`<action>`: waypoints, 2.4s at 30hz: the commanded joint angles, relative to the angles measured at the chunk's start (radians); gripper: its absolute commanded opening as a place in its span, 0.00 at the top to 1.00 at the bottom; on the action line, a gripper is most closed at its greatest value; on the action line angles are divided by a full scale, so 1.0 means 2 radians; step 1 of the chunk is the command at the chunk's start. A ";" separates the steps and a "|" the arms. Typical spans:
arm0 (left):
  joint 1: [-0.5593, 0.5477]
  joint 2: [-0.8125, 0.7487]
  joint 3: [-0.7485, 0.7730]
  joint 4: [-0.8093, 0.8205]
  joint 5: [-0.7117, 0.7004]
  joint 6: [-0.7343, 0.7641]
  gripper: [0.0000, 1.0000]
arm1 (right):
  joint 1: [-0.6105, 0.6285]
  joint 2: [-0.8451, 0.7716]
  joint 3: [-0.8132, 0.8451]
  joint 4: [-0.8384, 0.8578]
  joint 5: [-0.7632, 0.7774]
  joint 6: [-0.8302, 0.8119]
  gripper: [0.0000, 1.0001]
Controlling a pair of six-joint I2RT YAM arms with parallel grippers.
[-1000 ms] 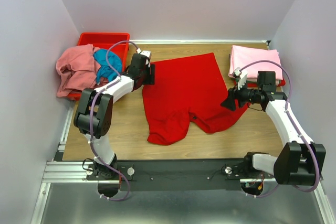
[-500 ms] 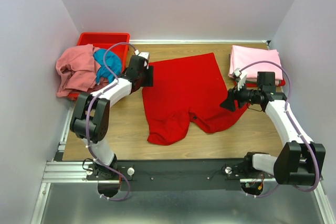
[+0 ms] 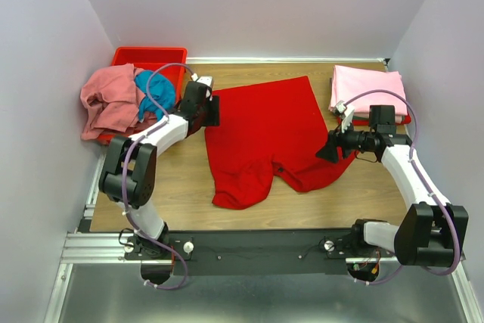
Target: Fold and stack the t-shirts
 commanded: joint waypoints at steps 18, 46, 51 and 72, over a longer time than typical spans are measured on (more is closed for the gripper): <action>-0.004 0.077 0.001 -0.025 -0.024 -0.034 0.52 | -0.004 -0.009 -0.001 -0.005 -0.011 -0.007 0.27; -0.152 -0.592 -0.369 -0.110 0.031 -0.421 0.97 | -0.008 0.020 0.021 -0.003 0.093 0.023 0.27; -0.153 -0.638 -0.345 -0.156 -0.010 -0.405 0.77 | -0.010 0.053 0.032 0.001 0.159 0.052 0.27; -0.153 -0.589 -0.247 -0.093 -0.002 -0.226 0.23 | -0.043 0.223 0.073 0.027 0.219 0.154 0.30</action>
